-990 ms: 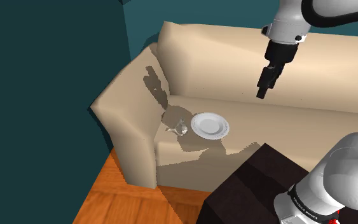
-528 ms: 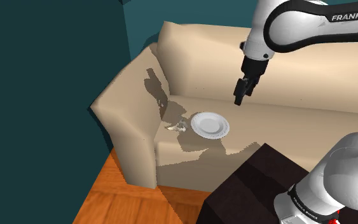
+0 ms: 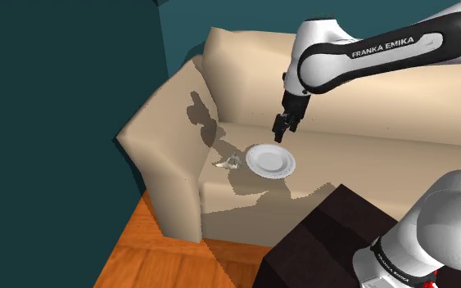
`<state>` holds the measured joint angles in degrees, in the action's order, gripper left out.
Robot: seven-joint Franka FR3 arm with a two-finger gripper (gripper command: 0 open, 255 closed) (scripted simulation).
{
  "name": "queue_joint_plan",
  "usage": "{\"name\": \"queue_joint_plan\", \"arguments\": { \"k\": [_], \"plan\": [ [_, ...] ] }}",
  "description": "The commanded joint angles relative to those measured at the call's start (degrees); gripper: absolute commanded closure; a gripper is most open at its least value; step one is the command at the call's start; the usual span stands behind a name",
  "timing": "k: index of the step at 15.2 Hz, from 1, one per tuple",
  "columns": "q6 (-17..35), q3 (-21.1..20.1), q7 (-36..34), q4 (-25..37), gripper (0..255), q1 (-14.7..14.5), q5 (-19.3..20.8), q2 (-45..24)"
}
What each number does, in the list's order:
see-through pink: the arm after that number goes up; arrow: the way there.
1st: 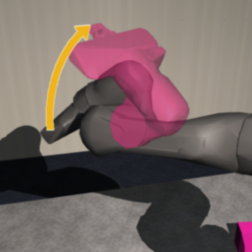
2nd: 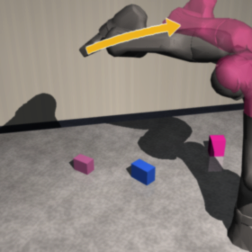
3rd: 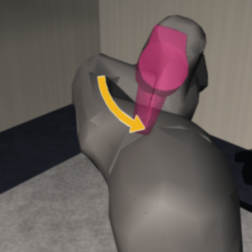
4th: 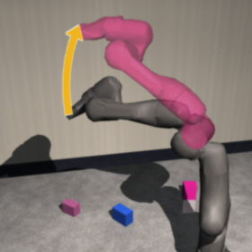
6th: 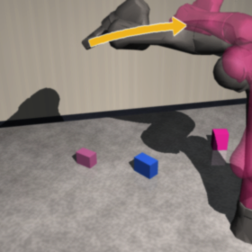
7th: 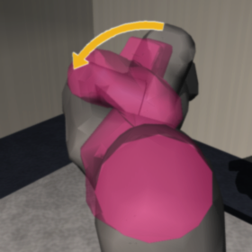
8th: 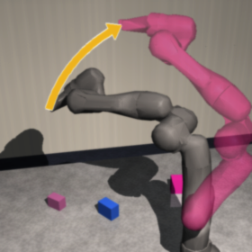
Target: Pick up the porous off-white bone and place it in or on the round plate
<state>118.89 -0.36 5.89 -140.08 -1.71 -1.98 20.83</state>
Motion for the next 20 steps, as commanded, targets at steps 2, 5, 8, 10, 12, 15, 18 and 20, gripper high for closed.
{"name": "queue_joint_plan", "arguments": {
  "k": [2,5,8,10,12,15,18,20],
  "plan": [
    [5.67,-0.12,-0.20,1.69,0,-0.15,-0.45,-6.49],
    [10.44,-0.24,-0.38,4.22,0,-0.31,-0.91,-13.04],
    [14.58,-0.36,-0.52,7.46,0,-0.45,-1.36,-19.67],
    [16.96,-0.44,-0.60,10.02,0,-0.54,-1.65,-24.10],
    [19.03,-0.52,-0.68,12.87,0,-0.61,-1.92,-28.53],
    [21.56,-0.63,-0.80,17.72,0,-0.70,-2.29,-35.14],
    [23.38,-0.76,-0.96,23.26,0,-0.75,-2.58,-41.74],
    [24.21,-0.81,-0.98,24.37,0,-0.78,-2.65,-43.54]
  ]
}}
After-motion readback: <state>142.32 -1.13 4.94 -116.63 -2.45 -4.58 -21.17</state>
